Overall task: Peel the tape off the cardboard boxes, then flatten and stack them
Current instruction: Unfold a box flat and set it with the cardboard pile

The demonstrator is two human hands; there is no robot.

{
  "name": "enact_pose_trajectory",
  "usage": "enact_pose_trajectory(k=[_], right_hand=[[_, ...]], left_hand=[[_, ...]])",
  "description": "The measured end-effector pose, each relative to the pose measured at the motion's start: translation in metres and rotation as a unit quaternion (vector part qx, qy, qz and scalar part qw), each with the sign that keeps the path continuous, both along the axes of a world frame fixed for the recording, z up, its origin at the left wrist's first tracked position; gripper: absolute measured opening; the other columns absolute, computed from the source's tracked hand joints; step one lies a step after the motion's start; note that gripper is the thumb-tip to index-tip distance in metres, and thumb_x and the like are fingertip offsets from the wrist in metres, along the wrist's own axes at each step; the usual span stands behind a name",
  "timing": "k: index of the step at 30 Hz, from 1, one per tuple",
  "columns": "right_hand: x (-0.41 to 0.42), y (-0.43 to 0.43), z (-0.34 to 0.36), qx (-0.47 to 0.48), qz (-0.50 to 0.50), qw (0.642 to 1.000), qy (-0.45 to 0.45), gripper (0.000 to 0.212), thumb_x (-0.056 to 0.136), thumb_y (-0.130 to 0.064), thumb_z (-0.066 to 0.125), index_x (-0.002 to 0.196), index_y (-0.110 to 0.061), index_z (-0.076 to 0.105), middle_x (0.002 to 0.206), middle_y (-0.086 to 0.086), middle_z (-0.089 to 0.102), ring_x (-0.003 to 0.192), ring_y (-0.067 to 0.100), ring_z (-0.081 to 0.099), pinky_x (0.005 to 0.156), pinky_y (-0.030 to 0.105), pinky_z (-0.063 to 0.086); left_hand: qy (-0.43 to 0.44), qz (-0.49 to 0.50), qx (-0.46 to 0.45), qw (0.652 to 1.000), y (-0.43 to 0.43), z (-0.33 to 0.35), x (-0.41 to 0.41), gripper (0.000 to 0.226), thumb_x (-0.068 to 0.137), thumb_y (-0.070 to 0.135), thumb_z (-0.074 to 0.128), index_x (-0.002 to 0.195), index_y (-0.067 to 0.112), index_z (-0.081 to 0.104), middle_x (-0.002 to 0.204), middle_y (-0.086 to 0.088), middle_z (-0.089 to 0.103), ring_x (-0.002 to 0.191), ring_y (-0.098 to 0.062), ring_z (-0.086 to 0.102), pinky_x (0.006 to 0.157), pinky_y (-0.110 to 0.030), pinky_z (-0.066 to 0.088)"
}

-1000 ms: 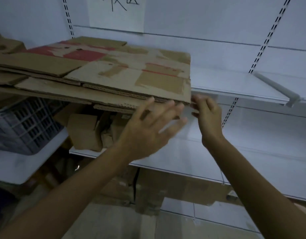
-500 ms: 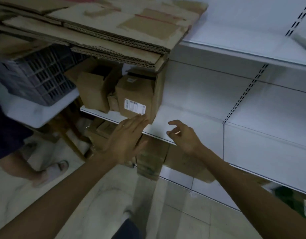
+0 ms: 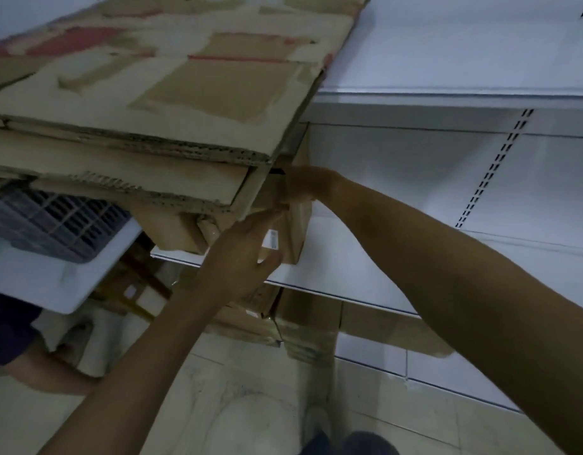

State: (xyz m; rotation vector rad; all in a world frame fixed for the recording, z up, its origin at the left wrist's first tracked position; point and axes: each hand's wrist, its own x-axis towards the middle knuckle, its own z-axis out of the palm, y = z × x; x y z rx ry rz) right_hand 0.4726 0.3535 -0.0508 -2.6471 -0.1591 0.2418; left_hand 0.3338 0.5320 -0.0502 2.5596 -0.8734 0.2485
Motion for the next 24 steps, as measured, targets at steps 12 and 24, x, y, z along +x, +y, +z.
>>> enact_pose_trajectory(k=[12, 24], right_hand=[[-0.131, -0.100, -0.066, 0.235, -0.253, 0.924, -0.163, 0.012, 0.085, -0.007, 0.060, 0.080, -0.007, 0.071, 0.086, 0.003, 0.070, 0.079, 0.018, 0.063, 0.065, 0.025, 0.046], [-0.374, -0.251, -0.088, 0.514, -0.516, 0.663, -0.174, 0.016, 0.091, 0.000, 0.059, 0.090, -0.011, 0.071, 0.085, 0.007, 0.070, 0.078, 0.028, 0.064, 0.062, 0.024, 0.057]], left_hand=[[0.043, -0.020, 0.063, 0.997, -0.083, -0.054, 0.036, 0.062, 0.086, 0.035, 0.061, 0.131, -0.005, 0.048, 0.128, -0.026, 0.054, 0.119, -0.041, 0.052, 0.095, -0.049, 0.044], [0.040, -0.103, 0.252, 0.961, -0.278, -0.136, -0.079, 0.057, 0.080, 0.055, 0.058, 0.132, 0.037, 0.044, 0.130, 0.009, 0.055, 0.118, -0.018, 0.052, 0.101, -0.035, 0.035]])
